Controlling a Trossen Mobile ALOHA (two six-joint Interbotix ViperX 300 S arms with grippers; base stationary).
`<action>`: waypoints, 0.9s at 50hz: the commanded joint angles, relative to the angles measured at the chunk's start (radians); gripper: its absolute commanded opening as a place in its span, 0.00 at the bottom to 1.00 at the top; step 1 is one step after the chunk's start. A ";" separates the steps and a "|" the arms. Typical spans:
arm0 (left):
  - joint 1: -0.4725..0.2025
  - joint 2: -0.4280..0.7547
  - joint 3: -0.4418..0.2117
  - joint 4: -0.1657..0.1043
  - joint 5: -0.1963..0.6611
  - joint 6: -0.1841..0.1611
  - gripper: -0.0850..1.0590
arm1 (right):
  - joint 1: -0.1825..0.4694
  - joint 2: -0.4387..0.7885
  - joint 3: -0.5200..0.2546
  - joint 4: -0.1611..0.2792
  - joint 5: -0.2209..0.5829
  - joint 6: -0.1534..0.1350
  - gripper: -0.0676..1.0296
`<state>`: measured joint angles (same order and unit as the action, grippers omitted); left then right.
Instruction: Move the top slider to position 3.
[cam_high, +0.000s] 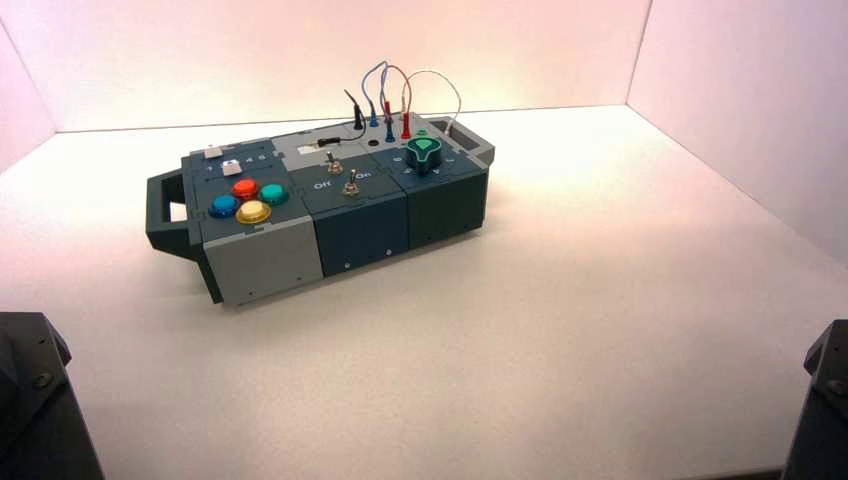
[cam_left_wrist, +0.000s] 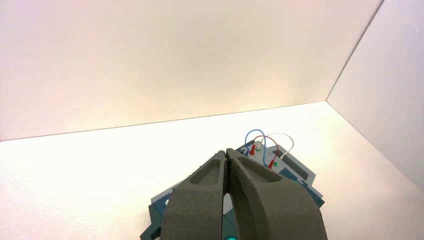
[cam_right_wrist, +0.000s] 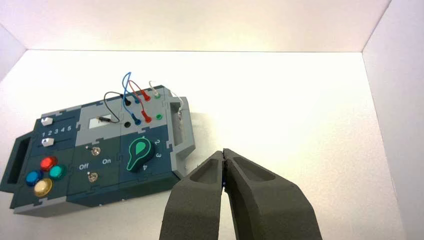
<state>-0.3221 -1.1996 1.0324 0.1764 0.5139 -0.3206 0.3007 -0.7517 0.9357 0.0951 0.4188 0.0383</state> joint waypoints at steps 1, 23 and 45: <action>0.005 0.014 -0.034 0.000 0.000 -0.006 0.05 | 0.002 -0.002 -0.023 0.006 -0.005 0.000 0.04; 0.005 0.034 -0.046 -0.015 0.060 -0.006 0.05 | 0.020 0.008 -0.017 0.006 -0.005 -0.005 0.04; 0.005 0.264 -0.040 -0.014 0.074 -0.003 0.05 | 0.020 0.009 -0.014 0.005 -0.005 -0.006 0.04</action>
<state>-0.3206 -0.9986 1.0186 0.1580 0.5921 -0.3206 0.3175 -0.7394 0.9342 0.0966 0.4188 0.0353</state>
